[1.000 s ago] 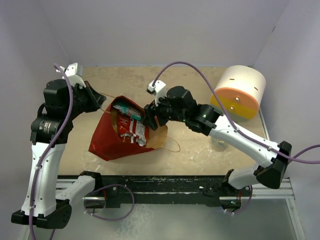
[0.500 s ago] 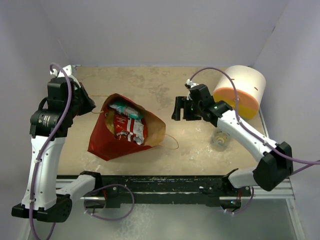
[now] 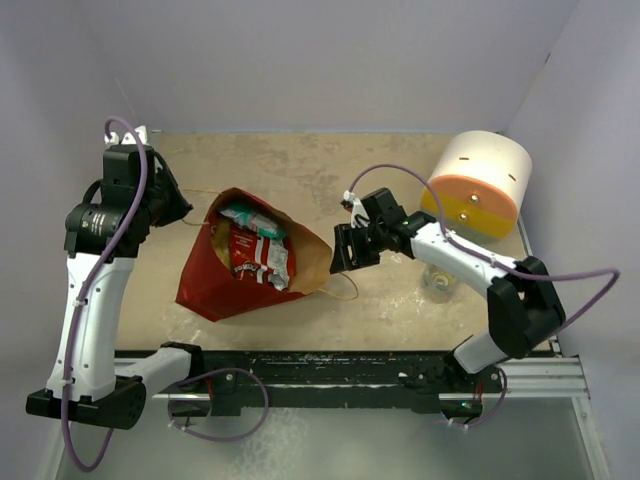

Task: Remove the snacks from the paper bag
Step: Take out the snack from the paper bag.

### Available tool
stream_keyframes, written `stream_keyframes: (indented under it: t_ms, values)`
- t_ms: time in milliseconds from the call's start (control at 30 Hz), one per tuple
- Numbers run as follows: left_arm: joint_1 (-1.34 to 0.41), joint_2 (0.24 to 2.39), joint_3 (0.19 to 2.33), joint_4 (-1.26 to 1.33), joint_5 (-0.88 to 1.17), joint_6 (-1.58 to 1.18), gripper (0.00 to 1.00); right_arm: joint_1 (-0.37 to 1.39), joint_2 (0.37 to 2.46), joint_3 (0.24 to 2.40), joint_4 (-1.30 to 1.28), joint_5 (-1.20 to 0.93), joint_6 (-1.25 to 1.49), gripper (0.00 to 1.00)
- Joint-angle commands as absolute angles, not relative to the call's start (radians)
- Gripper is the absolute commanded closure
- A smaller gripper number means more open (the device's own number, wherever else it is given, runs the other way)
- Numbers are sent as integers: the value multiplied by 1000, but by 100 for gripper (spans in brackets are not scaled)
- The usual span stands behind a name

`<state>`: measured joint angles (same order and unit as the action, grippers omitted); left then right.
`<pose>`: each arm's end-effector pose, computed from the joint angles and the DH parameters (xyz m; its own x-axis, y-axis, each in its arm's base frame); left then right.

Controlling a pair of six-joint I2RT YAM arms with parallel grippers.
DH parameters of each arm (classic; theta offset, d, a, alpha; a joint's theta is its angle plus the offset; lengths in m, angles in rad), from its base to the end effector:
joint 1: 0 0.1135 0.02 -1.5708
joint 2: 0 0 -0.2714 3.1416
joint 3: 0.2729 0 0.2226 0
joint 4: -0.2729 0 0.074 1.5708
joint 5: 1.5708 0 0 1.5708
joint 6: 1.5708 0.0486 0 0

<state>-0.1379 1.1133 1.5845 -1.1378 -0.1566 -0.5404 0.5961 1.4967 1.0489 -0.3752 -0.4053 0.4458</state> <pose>0.1593 -0.0145 0.4323 -0.5326 -0.4391 -0.7236 -0.3028 0.8972 -0.3217 0.2373 0.1842 0.2584 -0.8656 -0.1084 -0.4889 -0.4041 0.7278 0.5541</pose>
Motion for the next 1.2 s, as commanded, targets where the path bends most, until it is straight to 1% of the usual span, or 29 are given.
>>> stream_keyframes:
  t_ms: [0, 33, 67, 167, 233, 267, 433, 467, 600, 667, 733, 800, 867, 1000, 1033, 1067, 1100, 1133, 1167]
  values:
    - [-137, 1100, 1622, -1130, -163, -564, 100, 593, 1587, 1066, -367, -376, 388, 48]
    - [-136, 1097, 1620, -1130, -163, -568, 100, 593, 1606, 1081, -374, -398, 382, 55]
    - [-136, 1095, 1617, -1134, -161, -571, 100, 595, 1616, 1094, -379, -420, 383, 61]
    - [-137, 1080, 1607, -1122, -139, -574, 100, 627, 1610, 1120, -371, -497, 389, 87]
    - [-137, 1068, 1603, -1112, -129, -567, 100, 663, 1598, 1151, -378, -520, 386, 99]
    - [-137, 1063, 1608, -1114, -132, -565, 100, 688, 1588, 1176, -394, -524, 382, 100]
    - [-137, 1014, 1611, -1130, -169, -543, 100, 823, 1542, 1350, -423, -518, 393, 100]
    - [-137, 1000, 1614, -1127, -187, -530, 99, 836, 1545, 1387, -425, -514, 407, 100]
    - [-137, 988, 1658, -1111, -299, -504, 94, 862, 1584, 1514, -399, -505, 433, 100]
    - [-137, 996, 1666, -1098, -320, -502, 94, 864, 1629, 1561, -411, -507, 438, 100]
    - [-137, 1005, 1659, -1081, -286, -511, 96, 866, 1674, 1604, -459, -522, 422, 100]
    - [-137, 1010, 1645, -1059, -215, -527, 99, 874, 1682, 1600, -481, -521, 409, 99]
    - [-137, 999, 1615, -1017, -142, -537, 100, 876, 1652, 1563, -477, -506, 402, 98]
    - [-137, 975, 1575, -1006, -130, -569, 100, 874, 1573, 1497, -533, -472, 403, 95]
    - [-136, 974, 1574, -1015, -134, -573, 100, 873, 1550, 1477, -536, -433, 409, 92]
    - [-136, 975, 1573, -1025, -138, -576, 100, 872, 1532, 1464, -549, -387, 412, 84]
    - [-137, 975, 1574, -1036, -144, -577, 100, 869, 1512, 1459, -576, -337, 413, 73]
    - [-136, 976, 1575, -1046, -148, -577, 100, 864, 1501, 1457, -612, -273, 414, 63]
    - [-136, 977, 1576, -1054, -152, -576, 100, 857, 1490, 1451, -624, -252, 418, 53]
